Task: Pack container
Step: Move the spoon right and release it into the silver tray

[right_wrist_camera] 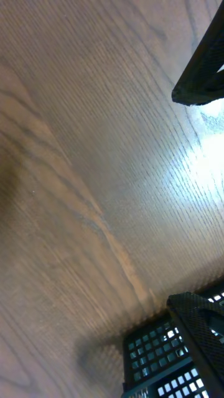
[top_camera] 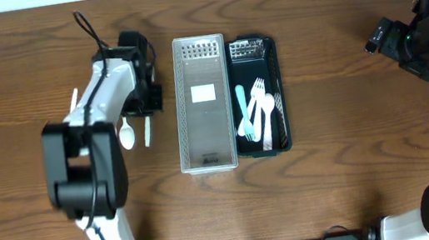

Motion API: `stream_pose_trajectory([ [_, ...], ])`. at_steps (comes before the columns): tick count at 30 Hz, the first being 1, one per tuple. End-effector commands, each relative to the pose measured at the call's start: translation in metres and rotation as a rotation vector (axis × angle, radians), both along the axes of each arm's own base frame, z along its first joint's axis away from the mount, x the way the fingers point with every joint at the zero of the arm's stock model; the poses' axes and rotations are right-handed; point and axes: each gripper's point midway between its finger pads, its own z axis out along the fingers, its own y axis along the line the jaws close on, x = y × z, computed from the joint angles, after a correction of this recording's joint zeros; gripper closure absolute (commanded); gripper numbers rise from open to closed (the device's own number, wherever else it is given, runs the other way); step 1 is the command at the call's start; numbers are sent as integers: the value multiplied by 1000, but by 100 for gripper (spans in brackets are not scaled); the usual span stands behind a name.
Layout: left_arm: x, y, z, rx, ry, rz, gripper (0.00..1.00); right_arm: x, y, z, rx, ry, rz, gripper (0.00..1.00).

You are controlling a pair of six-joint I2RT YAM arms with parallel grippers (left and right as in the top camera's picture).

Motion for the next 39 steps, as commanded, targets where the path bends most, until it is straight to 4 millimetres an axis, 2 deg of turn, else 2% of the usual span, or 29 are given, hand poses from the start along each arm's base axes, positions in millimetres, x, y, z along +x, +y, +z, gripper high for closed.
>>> stream_pose_trajectory([
  [1, 13, -13, 70, -25, -189, -5, 94, -2, -1, -4, -1, 16, 1, 1],
  [3, 11, -26, 95, -45, -252, -11, 94, -2, -1, -4, 0, 16, 0, 1],
  [6, -1, -59, 131, -90, -339, -43, 94, -3, -1, -5, 0, 17, 1, 1],
  [8, -8, -81, 141, -120, -366, -59, 94, -3, -1, -5, 0, 19, 1, 1],
  [10, -14, -106, 144, -149, -377, -71, 94, -3, -1, -5, 0, 19, 1, 1],
  [13, -19, -134, 127, -169, -349, -72, 94, -3, -1, -5, 0, 19, 0, 1],
  [15, -20, -144, 108, -164, -309, -50, 94, -3, -1, -5, 0, 19, 0, 1],
  [19, -22, -152, 66, -125, -214, -32, 92, -3, -1, -5, 1, 19, 1, 1],
  [21, -22, -151, 59, -114, -198, -32, 83, -3, -1, -5, 1, 20, 1, 1],
  [23, -19, -147, 65, -115, -207, -39, 74, -3, -1, -5, 1, 21, 0, 1],
  [25, -15, -139, 83, -117, -232, -57, 60, -4, -1, -5, 2, 23, 0, 1],
  [27, -12, -128, 105, -114, -262, -91, 31, -4, -1, -5, 2, 23, 0, 1],
  [28, -10, -120, 115, -105, -281, -109, 20, -4, -1, -5, 2, 23, 0, 1],
  [31, 2, -74, 139, 4, -365, -50, 16, -4, -1, -5, 2, 23, 0, 1],
  [34, 16, -16, 147, 141, -410, 70, 15, -3, -1, -5, 1, 21, 0, 1],
  [36, 23, 13, 139, 176, -399, 112, 15, -3, -1, -5, 0, 18, 0, 1],
  [39, 30, 51, 117, 209, -351, 170, 15, -2, -2, -4, -1, 16, 0, 1],
])
